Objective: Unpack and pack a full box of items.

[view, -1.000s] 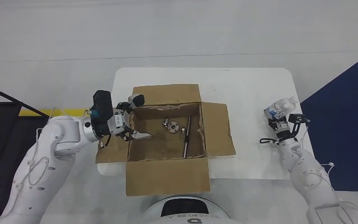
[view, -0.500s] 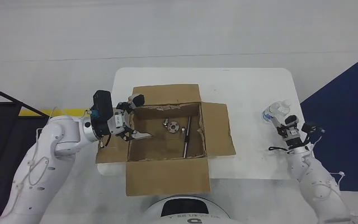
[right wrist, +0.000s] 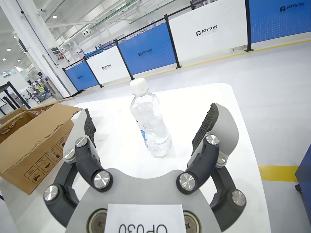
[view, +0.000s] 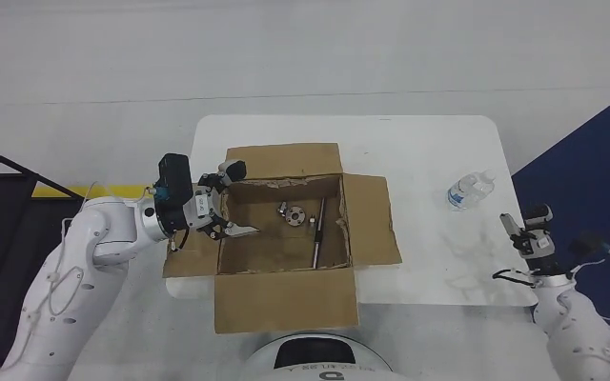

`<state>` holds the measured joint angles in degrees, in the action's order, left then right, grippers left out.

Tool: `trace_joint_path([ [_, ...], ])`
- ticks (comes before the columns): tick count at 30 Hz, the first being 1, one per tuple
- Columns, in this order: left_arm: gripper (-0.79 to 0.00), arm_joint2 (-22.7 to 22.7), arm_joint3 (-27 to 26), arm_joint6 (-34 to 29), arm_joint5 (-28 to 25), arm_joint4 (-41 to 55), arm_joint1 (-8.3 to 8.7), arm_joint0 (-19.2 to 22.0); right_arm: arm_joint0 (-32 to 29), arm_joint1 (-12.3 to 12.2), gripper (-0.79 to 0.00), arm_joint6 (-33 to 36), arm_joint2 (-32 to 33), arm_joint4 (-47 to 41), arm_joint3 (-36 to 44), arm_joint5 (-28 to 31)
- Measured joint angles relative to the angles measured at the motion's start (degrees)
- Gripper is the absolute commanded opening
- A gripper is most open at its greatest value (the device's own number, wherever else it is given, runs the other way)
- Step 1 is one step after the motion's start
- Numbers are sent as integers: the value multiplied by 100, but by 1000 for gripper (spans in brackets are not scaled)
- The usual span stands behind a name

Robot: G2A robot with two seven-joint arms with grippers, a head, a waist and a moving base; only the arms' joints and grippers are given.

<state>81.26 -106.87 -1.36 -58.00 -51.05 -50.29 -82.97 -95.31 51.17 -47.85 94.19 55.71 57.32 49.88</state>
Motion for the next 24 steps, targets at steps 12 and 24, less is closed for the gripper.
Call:
trace_joint_path([
  [12, 0, 541, 382, 220, -5, 965, 87, -249, 0, 0, 0, 0, 0, 1, 0, 0],
  [24, 0, 179, 2521, -318, 0, 2480, 130, 530, 0, 0, 0, 0, 0, 1, 0, 0],
])
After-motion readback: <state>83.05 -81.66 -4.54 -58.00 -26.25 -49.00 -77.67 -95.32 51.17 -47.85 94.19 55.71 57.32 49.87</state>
